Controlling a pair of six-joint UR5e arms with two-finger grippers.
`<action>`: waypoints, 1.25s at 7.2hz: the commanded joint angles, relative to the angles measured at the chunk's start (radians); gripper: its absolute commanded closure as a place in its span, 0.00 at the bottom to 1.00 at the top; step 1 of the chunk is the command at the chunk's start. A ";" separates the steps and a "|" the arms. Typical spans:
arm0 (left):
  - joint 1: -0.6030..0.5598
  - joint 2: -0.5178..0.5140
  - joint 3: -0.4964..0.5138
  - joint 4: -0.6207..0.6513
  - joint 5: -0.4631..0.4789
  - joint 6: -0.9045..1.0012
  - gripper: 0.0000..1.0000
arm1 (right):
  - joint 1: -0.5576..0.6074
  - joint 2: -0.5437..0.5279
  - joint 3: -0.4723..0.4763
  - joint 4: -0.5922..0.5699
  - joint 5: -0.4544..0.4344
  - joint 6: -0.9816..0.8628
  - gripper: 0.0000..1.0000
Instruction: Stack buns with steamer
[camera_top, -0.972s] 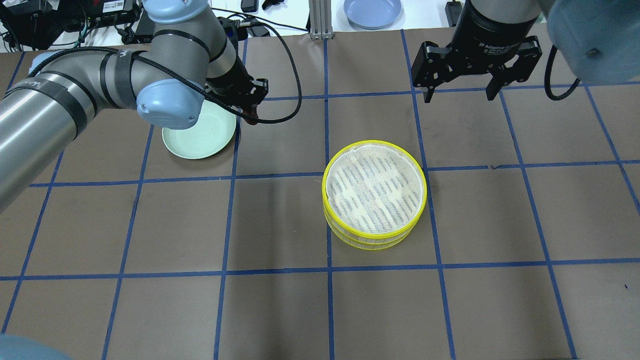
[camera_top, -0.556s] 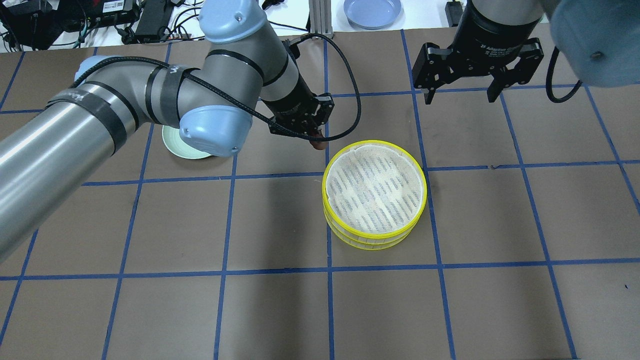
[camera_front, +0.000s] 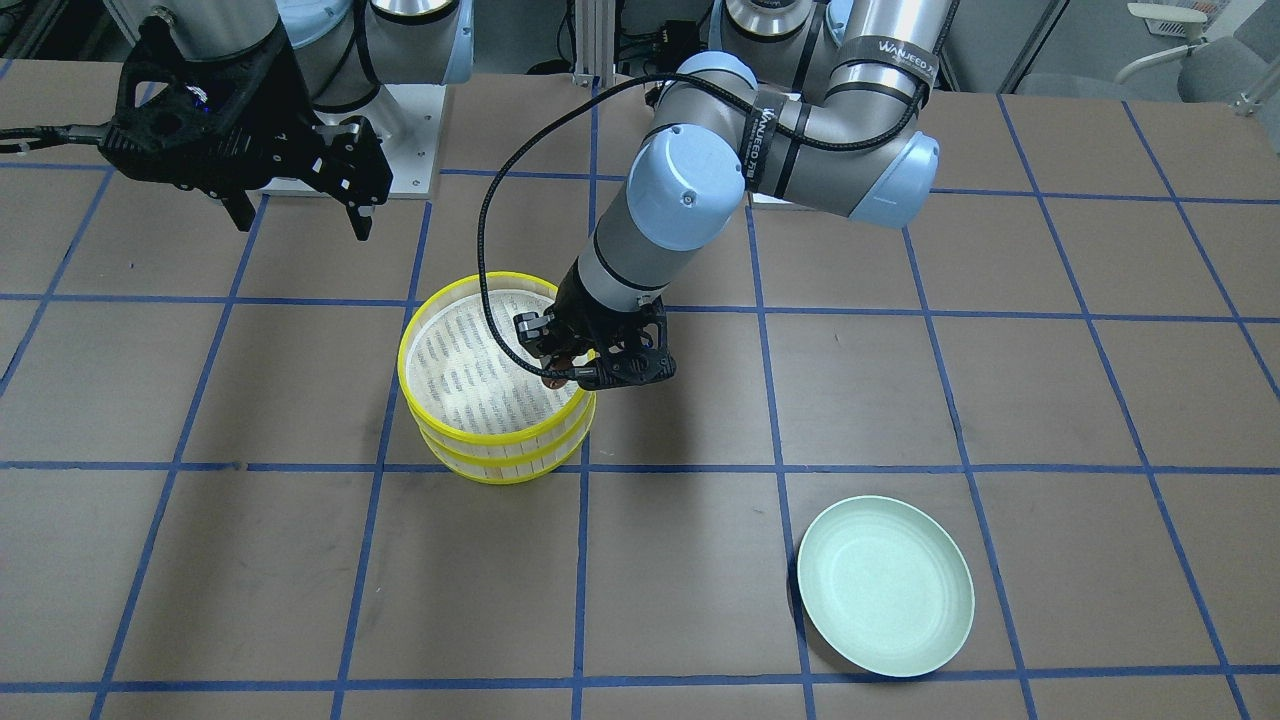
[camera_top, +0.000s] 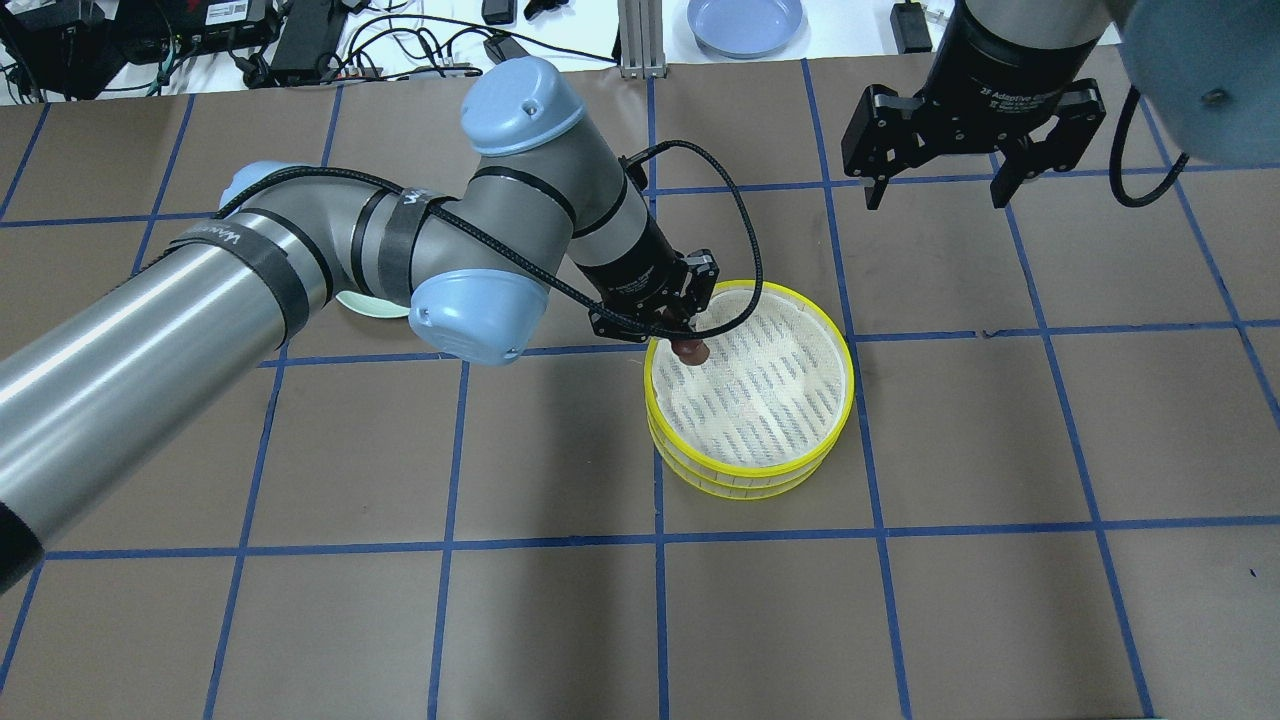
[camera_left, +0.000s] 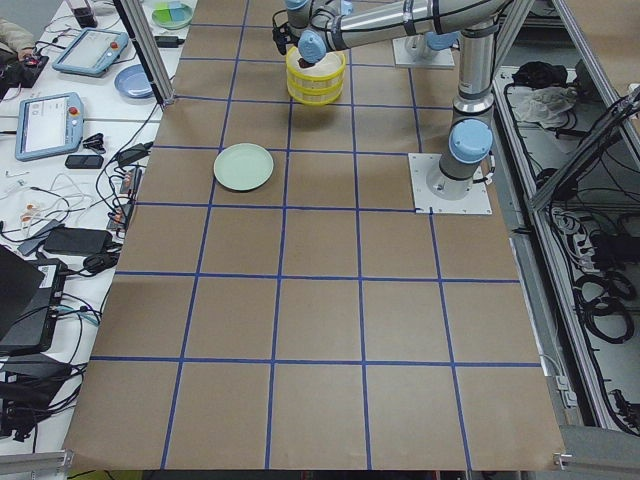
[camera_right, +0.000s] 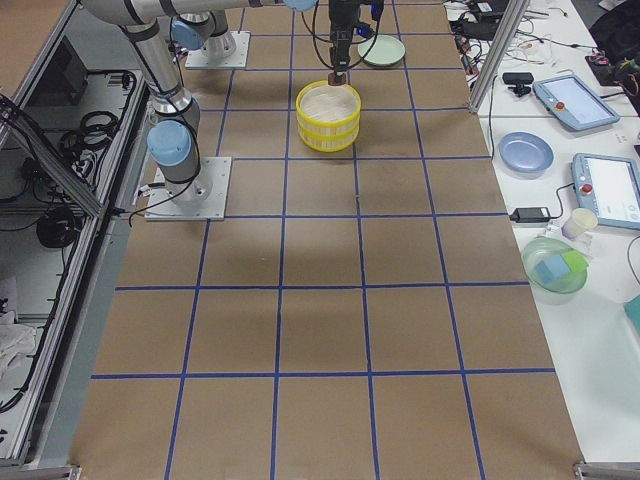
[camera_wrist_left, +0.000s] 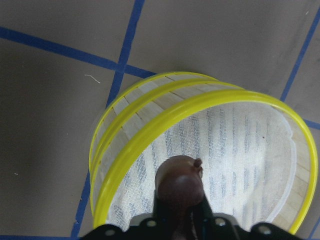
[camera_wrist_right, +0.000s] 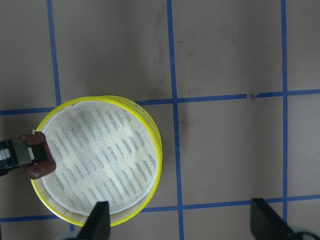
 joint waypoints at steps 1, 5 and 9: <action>-0.015 0.000 -0.003 -0.005 0.004 -0.003 0.00 | 0.001 -0.001 0.001 0.001 0.000 0.000 0.00; -0.015 -0.013 -0.002 -0.004 -0.004 -0.130 0.00 | 0.001 -0.004 0.010 -0.014 0.000 0.001 0.00; 0.092 0.051 0.053 -0.007 0.204 0.097 0.00 | 0.001 -0.003 0.010 -0.014 0.000 0.000 0.00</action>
